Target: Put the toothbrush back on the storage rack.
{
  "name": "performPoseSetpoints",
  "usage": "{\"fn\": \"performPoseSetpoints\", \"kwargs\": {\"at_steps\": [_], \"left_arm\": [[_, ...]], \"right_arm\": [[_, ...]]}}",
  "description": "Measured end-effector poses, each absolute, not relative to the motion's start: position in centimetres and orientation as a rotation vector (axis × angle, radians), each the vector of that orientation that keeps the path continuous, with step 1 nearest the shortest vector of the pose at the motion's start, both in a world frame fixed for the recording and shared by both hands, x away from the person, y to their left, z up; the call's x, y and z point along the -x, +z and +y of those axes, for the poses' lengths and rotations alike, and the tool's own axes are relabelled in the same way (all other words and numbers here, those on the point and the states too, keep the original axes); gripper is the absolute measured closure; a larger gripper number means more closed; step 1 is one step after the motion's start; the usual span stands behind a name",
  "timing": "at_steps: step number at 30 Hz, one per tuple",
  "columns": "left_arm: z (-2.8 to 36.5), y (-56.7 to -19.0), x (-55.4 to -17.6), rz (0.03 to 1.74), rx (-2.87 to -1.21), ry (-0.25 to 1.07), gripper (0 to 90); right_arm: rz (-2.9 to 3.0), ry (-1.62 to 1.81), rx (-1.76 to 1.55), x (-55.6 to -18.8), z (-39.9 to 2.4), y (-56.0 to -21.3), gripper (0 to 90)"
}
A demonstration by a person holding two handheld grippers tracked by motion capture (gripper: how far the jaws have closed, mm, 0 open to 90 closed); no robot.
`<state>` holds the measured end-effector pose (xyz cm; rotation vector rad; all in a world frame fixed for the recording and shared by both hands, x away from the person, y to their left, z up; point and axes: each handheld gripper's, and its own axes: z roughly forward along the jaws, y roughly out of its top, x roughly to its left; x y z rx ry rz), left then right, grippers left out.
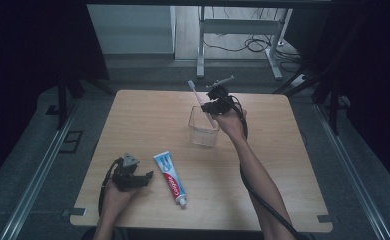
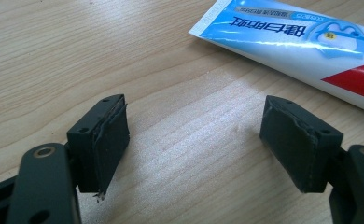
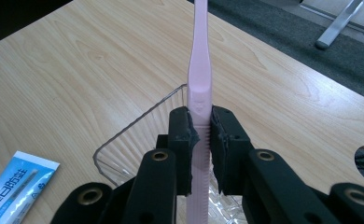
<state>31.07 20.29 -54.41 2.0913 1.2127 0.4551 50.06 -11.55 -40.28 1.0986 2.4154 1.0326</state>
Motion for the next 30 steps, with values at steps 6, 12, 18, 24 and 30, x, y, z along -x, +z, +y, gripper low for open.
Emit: {"fn": "performPoseSetpoints", "kwargs": {"at_steps": [6, 12, 18, 24, 30], "left_arm": [[20.3, -54.4, -31.1, 1.213, -2.089, 0.454, 23.6], [20.3, -54.4, -31.1, 1.212, -2.091, 0.455, 23.6], [20.3, -54.4, -31.1, 1.212, -2.092, 0.455, 23.6], [20.3, -54.4, -31.1, 1.211, -2.095, 0.456, 23.6], [20.3, -54.4, -31.1, 1.213, -2.091, 0.456, 23.6]], "right_arm": [[2.409, 1.033, -1.1, -50.1, -11.6, -41.1, 78.1], [2.41, 1.024, -1.111, -50.1, -11.8, -41.8, 78.1], [2.421, 1.019, -1.119, -50.1, -12.0, -42.4, 78.1], [2.438, 1.004, -1.121, -50.2, -11.9, -43.1, 78.1], [2.454, 0.988, -1.117, -50.3, -11.8, -43.5, 78.0]]}}
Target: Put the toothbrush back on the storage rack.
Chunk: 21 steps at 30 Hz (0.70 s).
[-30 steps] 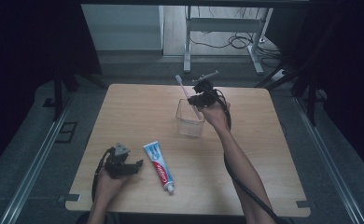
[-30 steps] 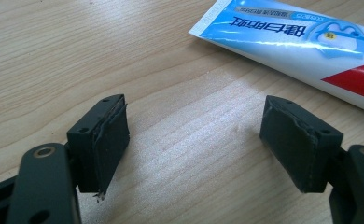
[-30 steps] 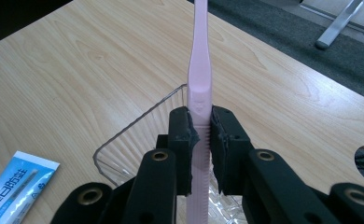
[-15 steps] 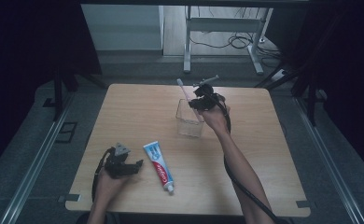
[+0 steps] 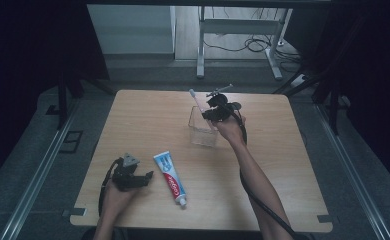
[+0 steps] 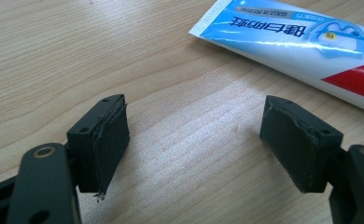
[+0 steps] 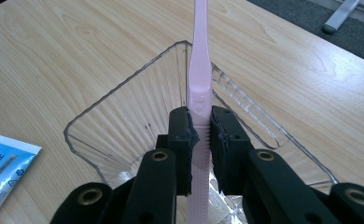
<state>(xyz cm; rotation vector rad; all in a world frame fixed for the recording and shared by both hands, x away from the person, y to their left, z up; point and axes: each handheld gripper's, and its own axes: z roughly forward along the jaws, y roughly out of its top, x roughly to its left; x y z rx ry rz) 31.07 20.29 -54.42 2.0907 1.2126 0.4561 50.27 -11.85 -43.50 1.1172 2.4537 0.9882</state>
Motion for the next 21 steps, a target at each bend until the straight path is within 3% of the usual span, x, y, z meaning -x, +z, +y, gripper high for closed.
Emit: {"fn": "performPoseSetpoints", "kwargs": {"at_steps": [21], "left_arm": [[20.3, -54.4, -31.1, 1.212, -2.092, 0.456, 23.5]], "right_arm": [[2.521, 0.922, -1.114, -50.5, -11.2, -45.1, 77.3]]}}
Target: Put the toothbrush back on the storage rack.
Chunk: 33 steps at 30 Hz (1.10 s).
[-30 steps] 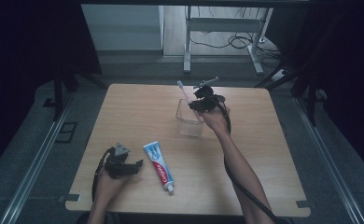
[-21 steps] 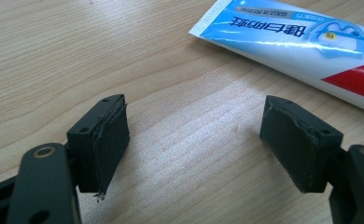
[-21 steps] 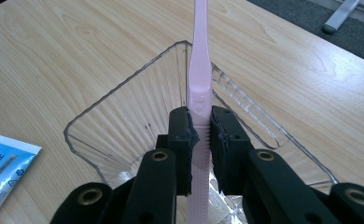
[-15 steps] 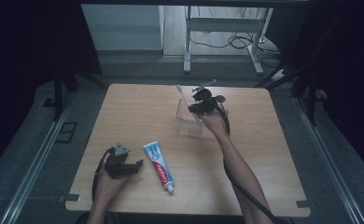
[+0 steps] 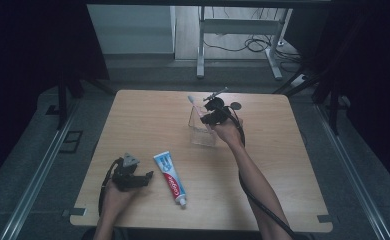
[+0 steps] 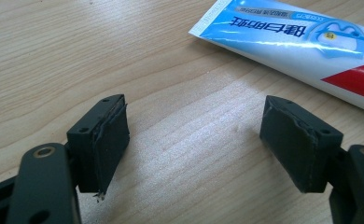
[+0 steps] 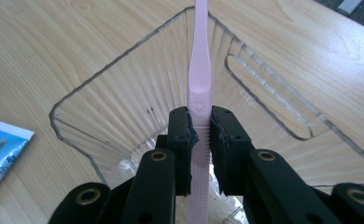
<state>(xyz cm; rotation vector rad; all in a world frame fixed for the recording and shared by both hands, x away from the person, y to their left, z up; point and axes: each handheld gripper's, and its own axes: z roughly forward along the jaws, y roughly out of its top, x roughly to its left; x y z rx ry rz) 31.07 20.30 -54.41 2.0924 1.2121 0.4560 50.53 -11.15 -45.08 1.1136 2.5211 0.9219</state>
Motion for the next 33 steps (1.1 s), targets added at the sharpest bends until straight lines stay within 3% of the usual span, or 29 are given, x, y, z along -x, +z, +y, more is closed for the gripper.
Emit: {"fn": "performPoseSetpoints", "kwargs": {"at_steps": [24, 33], "left_arm": [[20.32, -54.41, -31.07, 1.21, -2.095, 0.456, 23.6], [20.29, -54.42, -31.07, 1.212, -2.092, 0.456, 23.6]], "right_arm": [[2.549, 0.842, -1.129, -50.72, -11.16, -45.56, 80.2], [2.544, 0.85, -1.088, -50.2, -11.3, -44.72, 74.5]]}}
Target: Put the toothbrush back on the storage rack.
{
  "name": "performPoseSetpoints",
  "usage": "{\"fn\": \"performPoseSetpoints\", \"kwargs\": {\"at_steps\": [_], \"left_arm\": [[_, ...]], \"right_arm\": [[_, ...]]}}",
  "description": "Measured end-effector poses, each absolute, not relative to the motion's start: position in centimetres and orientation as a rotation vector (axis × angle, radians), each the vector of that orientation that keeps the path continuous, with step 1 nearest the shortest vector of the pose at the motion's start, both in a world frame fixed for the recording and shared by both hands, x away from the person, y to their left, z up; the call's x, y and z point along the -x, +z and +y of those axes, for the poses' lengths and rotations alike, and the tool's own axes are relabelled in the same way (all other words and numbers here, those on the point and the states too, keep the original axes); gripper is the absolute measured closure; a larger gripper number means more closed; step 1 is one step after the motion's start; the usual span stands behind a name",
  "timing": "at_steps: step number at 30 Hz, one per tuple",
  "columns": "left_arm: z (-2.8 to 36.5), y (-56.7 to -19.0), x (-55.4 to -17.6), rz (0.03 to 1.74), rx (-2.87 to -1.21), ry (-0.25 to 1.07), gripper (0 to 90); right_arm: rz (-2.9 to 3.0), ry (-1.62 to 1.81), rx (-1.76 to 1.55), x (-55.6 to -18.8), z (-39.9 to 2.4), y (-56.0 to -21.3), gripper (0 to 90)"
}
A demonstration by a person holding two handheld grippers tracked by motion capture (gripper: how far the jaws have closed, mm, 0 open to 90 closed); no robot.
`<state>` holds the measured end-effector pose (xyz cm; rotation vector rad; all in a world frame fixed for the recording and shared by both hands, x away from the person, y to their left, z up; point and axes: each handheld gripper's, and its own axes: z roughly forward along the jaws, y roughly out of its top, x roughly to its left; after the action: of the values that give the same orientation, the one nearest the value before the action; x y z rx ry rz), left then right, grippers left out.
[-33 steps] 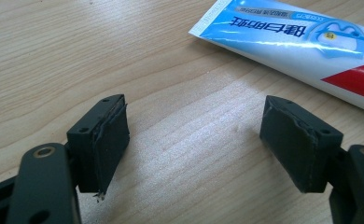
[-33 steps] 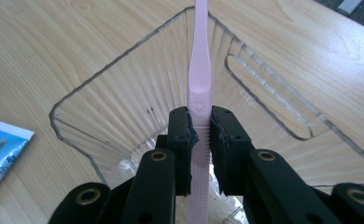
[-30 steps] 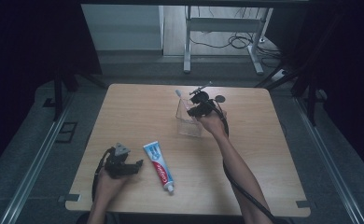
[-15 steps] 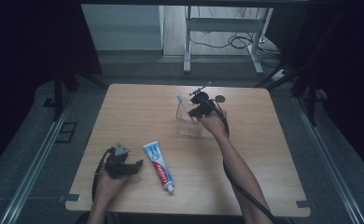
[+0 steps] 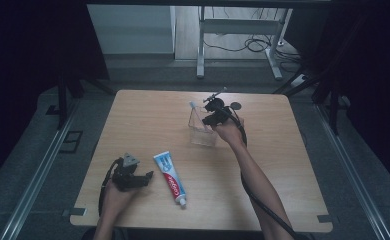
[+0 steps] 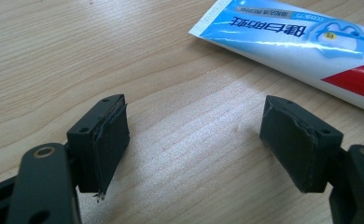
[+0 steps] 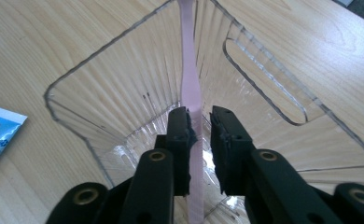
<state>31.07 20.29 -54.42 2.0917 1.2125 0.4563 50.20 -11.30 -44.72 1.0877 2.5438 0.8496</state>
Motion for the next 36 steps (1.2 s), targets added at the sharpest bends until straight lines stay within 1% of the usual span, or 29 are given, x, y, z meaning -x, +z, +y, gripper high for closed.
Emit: {"fn": "performPoseSetpoints", "kwargs": {"at_steps": [3, 13, 16, 36], "left_arm": [[20.3, -54.4, -31.1, 1.213, -2.092, 0.456, 23.6], [20.3, -54.4, -31.1, 1.211, -2.095, 0.456, 23.6], [20.3, -54.4, -31.1, 1.209, -2.1, 0.456, 23.5], [20.3, -54.4, -31.1, 1.209, -2.098, 0.456, 23.5]], "right_arm": [[2.542, 0.852, -1.075, -49.9, -11.4, -44.4, 70.3], [2.534, 0.909, -1.037, -49.0, -11.5, -43.3, 50.3], [2.527, 0.933, -1.019, -48.6, -11.5, -43.1, 45.7], [2.508, 1.098, -0.969, -46.9, -12.5, -42.5, 26.9]]}}
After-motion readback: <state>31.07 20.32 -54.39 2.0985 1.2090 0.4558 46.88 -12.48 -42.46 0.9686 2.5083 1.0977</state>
